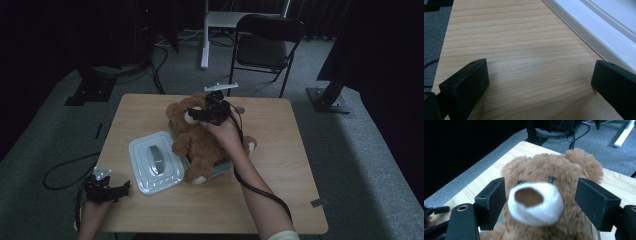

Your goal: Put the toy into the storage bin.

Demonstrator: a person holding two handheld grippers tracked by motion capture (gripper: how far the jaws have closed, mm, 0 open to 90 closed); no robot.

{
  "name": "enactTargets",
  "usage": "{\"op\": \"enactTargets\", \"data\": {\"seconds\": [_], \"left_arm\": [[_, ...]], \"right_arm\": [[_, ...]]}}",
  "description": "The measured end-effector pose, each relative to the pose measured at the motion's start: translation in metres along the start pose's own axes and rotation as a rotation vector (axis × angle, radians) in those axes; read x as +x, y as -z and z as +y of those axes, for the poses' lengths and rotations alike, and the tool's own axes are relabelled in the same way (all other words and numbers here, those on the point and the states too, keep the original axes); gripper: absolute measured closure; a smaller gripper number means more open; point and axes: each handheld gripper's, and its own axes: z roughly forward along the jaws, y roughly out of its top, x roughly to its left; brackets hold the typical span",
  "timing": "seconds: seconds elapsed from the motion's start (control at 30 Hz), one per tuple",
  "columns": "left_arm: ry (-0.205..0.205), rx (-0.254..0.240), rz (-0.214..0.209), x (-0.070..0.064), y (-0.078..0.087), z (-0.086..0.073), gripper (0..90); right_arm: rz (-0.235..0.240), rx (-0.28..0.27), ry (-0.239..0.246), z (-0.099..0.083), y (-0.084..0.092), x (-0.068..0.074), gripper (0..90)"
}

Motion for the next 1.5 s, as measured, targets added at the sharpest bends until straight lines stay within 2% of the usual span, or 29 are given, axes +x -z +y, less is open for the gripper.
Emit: {"op": "enactTargets", "data": {"seconds": [0.17,0.23,0.3,0.63,0.83,0.93,1.23,1.4,1.5], "left_arm": [[0.000,-0.001,-0.001,0.000,0.000,0.000,2.2],[0.001,-0.001,-0.002,0.000,0.000,0.000,2.2],[0.000,0.000,-0.003,0.000,0.000,0.000,2.2],[0.001,0.000,-0.002,0.000,0.000,0.000,2.2],[0.003,-0.002,-0.001,0.000,0.000,0.000,2.2],[0.002,0.000,-0.002,0.000,0.000,0.000,2.2],[0.001,0.001,-0.002,0.000,0.000,0.000,2.2],[0.001,0.001,-0.002,0.000,0.000,0.000,2.2],[0.001,0.000,-0.002,0.000,0.000,0.000,2.2]], "right_arm": [[-0.014,0.034,-0.006,0.008,-0.017,-0.001,22.5],[-0.012,0.065,0.008,0.006,-0.023,0.000,22.5],[-0.034,0.080,0.027,0.002,-0.029,0.002,22.8],[-0.037,0.082,0.019,-0.013,-0.036,0.002,26.6],[-0.037,0.118,0.038,-0.021,-0.040,0.006,27.2],[-0.035,0.152,0.030,-0.025,-0.046,0.005,27.7],[-0.059,0.228,0.052,-0.033,-0.064,0.009,28.4],[-0.113,0.296,0.109,-0.041,-0.082,0.019,28.3],[-0.123,0.341,0.124,-0.047,-0.093,0.022,28.3]]}}
